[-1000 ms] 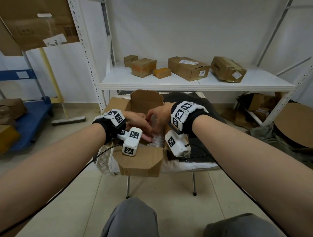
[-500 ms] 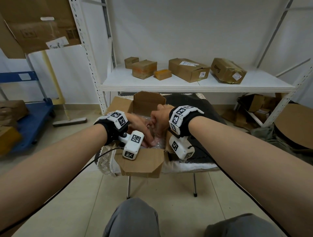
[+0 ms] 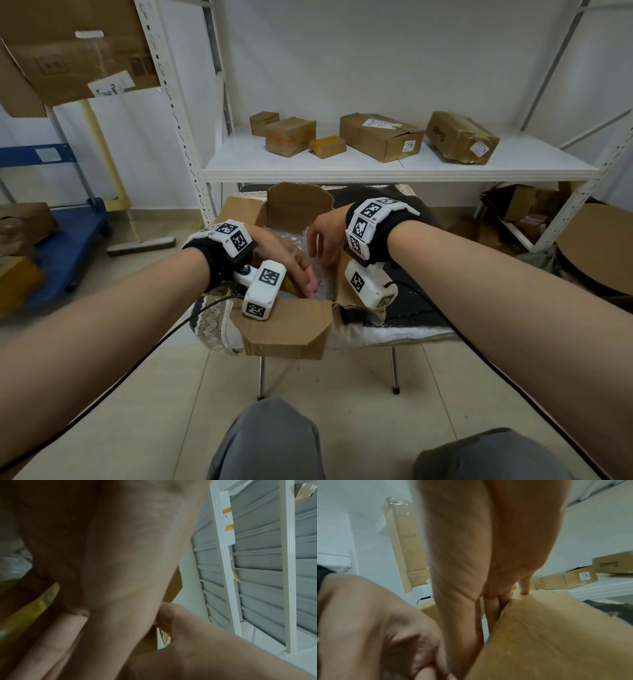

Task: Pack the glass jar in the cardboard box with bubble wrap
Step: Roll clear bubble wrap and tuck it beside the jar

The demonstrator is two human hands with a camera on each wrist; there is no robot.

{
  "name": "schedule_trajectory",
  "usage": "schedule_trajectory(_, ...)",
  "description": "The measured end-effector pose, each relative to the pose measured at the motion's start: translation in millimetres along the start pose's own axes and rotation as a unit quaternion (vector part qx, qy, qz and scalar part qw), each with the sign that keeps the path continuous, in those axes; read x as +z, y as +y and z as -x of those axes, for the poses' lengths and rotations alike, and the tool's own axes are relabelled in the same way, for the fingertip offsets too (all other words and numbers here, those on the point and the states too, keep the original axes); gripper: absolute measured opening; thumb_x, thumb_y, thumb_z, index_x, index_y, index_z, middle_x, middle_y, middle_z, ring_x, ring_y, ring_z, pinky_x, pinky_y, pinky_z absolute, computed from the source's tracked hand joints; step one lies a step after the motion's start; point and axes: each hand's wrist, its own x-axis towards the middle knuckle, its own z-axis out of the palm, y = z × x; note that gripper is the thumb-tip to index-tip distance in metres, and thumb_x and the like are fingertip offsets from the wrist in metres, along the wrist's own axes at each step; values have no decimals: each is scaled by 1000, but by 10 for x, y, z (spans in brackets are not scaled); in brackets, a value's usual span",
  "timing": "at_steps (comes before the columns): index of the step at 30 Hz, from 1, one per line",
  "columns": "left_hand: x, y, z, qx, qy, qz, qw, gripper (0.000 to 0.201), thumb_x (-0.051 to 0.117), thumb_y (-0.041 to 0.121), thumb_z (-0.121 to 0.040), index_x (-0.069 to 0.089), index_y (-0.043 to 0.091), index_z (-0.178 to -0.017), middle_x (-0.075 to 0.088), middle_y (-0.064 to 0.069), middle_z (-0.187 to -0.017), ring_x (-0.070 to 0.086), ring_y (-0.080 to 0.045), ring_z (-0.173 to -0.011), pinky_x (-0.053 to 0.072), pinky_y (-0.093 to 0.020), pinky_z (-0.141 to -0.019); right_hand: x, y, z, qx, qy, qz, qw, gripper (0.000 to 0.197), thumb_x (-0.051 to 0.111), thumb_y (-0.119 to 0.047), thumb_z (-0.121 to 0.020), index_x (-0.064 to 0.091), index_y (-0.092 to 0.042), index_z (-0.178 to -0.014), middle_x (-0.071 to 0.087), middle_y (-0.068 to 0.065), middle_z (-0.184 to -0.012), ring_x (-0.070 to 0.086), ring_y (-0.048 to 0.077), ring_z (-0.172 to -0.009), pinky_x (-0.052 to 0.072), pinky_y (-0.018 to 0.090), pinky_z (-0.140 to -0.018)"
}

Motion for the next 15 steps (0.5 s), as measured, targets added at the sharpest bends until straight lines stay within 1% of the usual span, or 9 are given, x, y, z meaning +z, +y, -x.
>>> schedule_trajectory(2,33,49,-5,-2,-26,-25,999,27,43,2,-101,50,-2,-128,74,7,-89,69,2,-81,51,-11,-69,13,-13,-11,-7,-15,19,1000,44,71,-19,-90,59,-10,-132,63,5,-127,55,13,-101,43,12,-60)
schedule_trajectory(4,57,82,9,-21,-47,-44,998,32,40,4,-103,45,0,-134,73,11,-90,68,4,-81,51,-11,-70,15,-21,-11,-15,-40,27,999,42,65,-18,-94,57,-6,-134,59,6,-120,53,14,-101,43,11,-55)
schedule_trajectory(5,52,81,16,-30,-50,-56,997,34,40,5,-103,44,3,-137,71,11,-96,67,4,-82,52,-11,-73,19,-25,-7,-19,-54,22,998,41,62,-15,-96,55,-3,-135,57,5,-118,52,15,-102,44,9,-53)
schedule_trajectory(7,30,87,60,-39,-40,-86,995,39,41,7,-103,43,9,-142,65,6,-112,65,3,-86,52,-12,-78,24,-27,45,-30,-63,9,998,40,59,-12,-98,55,-3,-136,58,4,-123,55,17,-106,45,6,-56)
schedule_trajectory(8,5,91,91,-44,-26,-91,995,40,42,6,-103,45,11,-142,64,4,-113,65,2,-84,52,-12,-76,26,-34,96,-34,-49,4,998,39,61,-13,-96,58,-6,-135,61,3,-129,56,16,-108,45,7,-61)
schedule_trajectory(10,-52,126,168,-49,4,-94,994,36,47,4,-101,55,9,-135,69,3,-104,67,-1,-76,53,-14,-65,32,-51,208,-43,-4,1,999,37,65,-16,-94,65,-16,-130,64,-1,-128,55,10,-103,40,7,-65)
schedule_trajectory(12,-138,184,230,-67,54,-125,988,30,50,0,-98,65,8,-123,73,4,-90,68,-5,-69,54,-18,-59,43,-72,310,-48,40,-1,998,33,69,-19,-91,70,-23,-124,67,-6,-120,55,6,-98,39,7,-64)
schedule_trajectory(14,-265,221,234,-72,130,-176,973,24,52,-3,-95,69,11,-105,71,1,-88,67,-9,-69,53,-20,-57,49,-112,379,-53,50,-8,997,30,70,-22,-89,73,-28,-118,70,-10,-112,58,6,-94,43,12,-68)
schedule_trajectory(15,-326,239,231,-66,167,-191,965,23,53,-4,-94,70,11,-99,71,-1,-89,65,-10,-70,53,-20,-57,52,-140,405,-58,37,-12,998,28,69,-20,-89,74,-29,-116,70,-11,-111,59,6,-92,46,14,-72)
